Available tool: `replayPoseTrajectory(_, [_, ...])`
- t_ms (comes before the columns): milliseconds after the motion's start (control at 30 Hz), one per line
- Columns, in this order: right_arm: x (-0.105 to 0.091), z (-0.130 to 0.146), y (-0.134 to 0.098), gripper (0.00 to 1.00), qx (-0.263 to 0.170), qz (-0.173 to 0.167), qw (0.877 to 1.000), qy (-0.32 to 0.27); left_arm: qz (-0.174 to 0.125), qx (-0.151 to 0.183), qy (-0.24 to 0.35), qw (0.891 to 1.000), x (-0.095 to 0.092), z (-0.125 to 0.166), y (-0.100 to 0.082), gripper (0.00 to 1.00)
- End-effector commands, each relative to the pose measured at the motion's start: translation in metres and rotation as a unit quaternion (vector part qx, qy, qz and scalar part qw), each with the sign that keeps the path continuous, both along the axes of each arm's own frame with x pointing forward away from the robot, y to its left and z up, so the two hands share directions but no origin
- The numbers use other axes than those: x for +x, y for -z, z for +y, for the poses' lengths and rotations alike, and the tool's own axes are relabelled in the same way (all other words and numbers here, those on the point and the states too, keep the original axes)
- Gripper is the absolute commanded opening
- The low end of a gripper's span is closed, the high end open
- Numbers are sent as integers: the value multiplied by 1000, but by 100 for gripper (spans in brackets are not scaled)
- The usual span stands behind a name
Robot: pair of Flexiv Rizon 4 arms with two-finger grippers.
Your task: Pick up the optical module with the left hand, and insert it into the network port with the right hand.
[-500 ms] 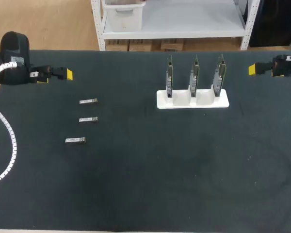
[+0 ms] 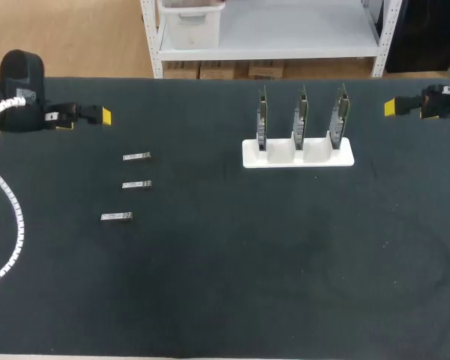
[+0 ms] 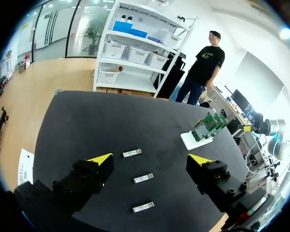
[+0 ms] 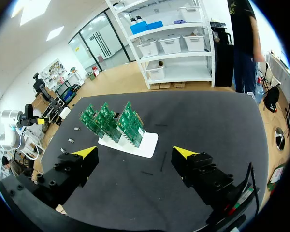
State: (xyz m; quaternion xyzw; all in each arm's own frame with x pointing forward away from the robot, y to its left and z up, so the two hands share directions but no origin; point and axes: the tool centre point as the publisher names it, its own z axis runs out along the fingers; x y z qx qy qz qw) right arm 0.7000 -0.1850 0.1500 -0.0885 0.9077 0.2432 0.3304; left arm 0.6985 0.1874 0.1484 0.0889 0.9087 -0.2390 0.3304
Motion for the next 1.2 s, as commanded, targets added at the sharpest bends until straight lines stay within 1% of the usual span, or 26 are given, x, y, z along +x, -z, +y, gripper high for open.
replayPoseTrajectory(33, [0, 0, 0, 100, 0, 0, 1000, 0, 3, 4, -3, 1000, 0, -1, -2, 100])
replayPoseTrajectory(167, [0, 0, 0, 100, 0, 0, 1000, 0, 3, 4, -3, 1000, 0, -1, -2, 100])
replayPoseTrajectory(233, [0, 0, 0, 100, 0, 0, 1000, 0, -14, 24, -4, 1000, 4, 0, -2, 100])
replayPoseTrajectory(333, [0, 0, 0, 100, 0, 0, 1000, 0, -18, 33, 6, 999, 11, 1, -5, 100])
replayPoseTrajectory(400, [0, 0, 0, 100, 0, 0, 1000, 0, -28, 42, 22, 998, 15, 0, -6, 100])
replayPoseTrajectory(500, [0, 0, 0, 100, 0, 0, 1000, 0, -33, 64, 61, 995, 19, -2, -7, 100])
replayPoseTrajectory(533, [0, 0, 0, 100, 0, 0, 1000, 0, -43, 75, 80, 993, 21, -3, -8, 100])
replayPoseTrajectory(567, [0, 0, 0, 100, 0, 0, 1000, 0, -46, 88, 99, 990, 22, -4, -8, 100])
replayPoseTrajectory(600, [0, 0, 0, 100, 0, 0, 1000, 0, -49, 92, 104, 989, 23, -4, -8, 100])
replayPoseTrajectory(667, [0, 0, 0, 100, 0, 0, 1000, 0, -48, 113, 138, 983, 28, -4, -6, 100])
replayPoseTrajectory(700, [0, 0, 0, 100, 0, 0, 1000, 0, -50, 118, 146, 981, 30, -3, -5, 100])
replayPoseTrajectory(733, [0, 0, 0, 100, 0, 0, 1000, 0, -41, 123, 162, 978, 32, -2, -4, 100])
replayPoseTrajectory(767, [0, 0, 0, 100, 0, 0, 1000, 0, -33, 132, 185, 973, 34, -1, -2, 100])
replayPoseTrajectory(800, [0, 0, 0, 100, 0, 0, 1000, 0, -42, 138, 194, 970, 36, 0, -1, 100])
replayPoseTrajectory(867, [0, 0, 0, 100, 0, 0, 1000, 0, -35, 162, 234, 958, 38, 2, 2, 100])
replayPoseTrajectory(900, [0, 0, 0, 100, 0, 0, 1000, 0, -46, 169, 244, 954, 39, 3, 4, 100])
replayPoseTrajectory(967, [0, 0, 0, 100, 0, 0, 1000, 0, -35, 187, 276, 942, 42, 5, 9, 100])
replayPoseTrajectory(1000, [0, 0, 0, 100, 0, 0, 1000, 0, -35, 198, 288, 936, 43, 6, 11, 100])
replayPoseTrajectory(1033, [0, 0, 0, 100, 0, 0, 1000, 0, -34, 211, 303, 929, 44, 7, 13, 100])
replayPoseTrajectory(1067, [0, 0, 0, 100, 0, 0, 1000, 0, -26, 223, 326, 918, 45, 8, 15, 100])
replayPoseTrajectory(1100, [0, 0, 0, 100, 0, 0, 1000, 0, -29, 234, 342, 910, 44, 9, 18, 100])
replayPoseTrajectory(1133, [0, 0, 0, 100, 0, 0, 1000, 0, -35, 244, 349, 904, 45, 9, 21, 100])
replayPoseTrajectory(1200, [0, 0, 0, 100, 0, 0, 1000, 0, -32, 265, 371, 890, 47, 10, 27, 100])
